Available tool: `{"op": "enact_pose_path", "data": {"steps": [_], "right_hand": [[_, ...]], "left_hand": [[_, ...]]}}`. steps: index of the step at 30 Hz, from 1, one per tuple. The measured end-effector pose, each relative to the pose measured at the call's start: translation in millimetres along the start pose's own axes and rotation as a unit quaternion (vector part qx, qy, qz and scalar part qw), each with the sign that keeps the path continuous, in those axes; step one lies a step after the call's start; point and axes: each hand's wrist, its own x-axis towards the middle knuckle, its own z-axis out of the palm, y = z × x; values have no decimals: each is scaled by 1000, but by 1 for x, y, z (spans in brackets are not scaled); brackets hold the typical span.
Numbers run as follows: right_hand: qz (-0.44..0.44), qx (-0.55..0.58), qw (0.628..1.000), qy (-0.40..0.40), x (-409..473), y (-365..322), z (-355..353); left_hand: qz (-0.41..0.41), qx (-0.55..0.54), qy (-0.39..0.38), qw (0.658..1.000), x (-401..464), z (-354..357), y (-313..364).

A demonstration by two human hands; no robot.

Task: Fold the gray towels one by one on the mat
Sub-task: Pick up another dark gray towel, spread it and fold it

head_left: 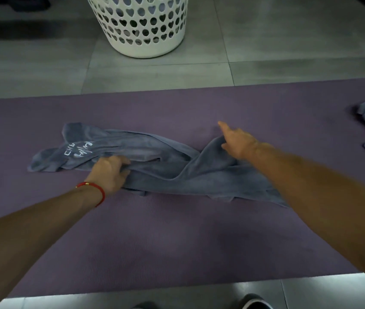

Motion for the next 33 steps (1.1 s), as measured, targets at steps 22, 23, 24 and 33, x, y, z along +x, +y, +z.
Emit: {"op": "enact_pose_path", "data": {"steps": [22,23,24,33], "right_hand": [[18,769,557,313,-94,139,-165],[55,729,599,326,-99,142,-141],[87,677,650,333,-103,148,-114],[261,409,854,190,-155,195,86]], "left_hand": [[339,-134,338,868,52,-184,149],[365,-117,293,876,42,-158,143],[391,-91,237,885,33,-128,136],[485,158,-60,858,-19,70,99]]}}
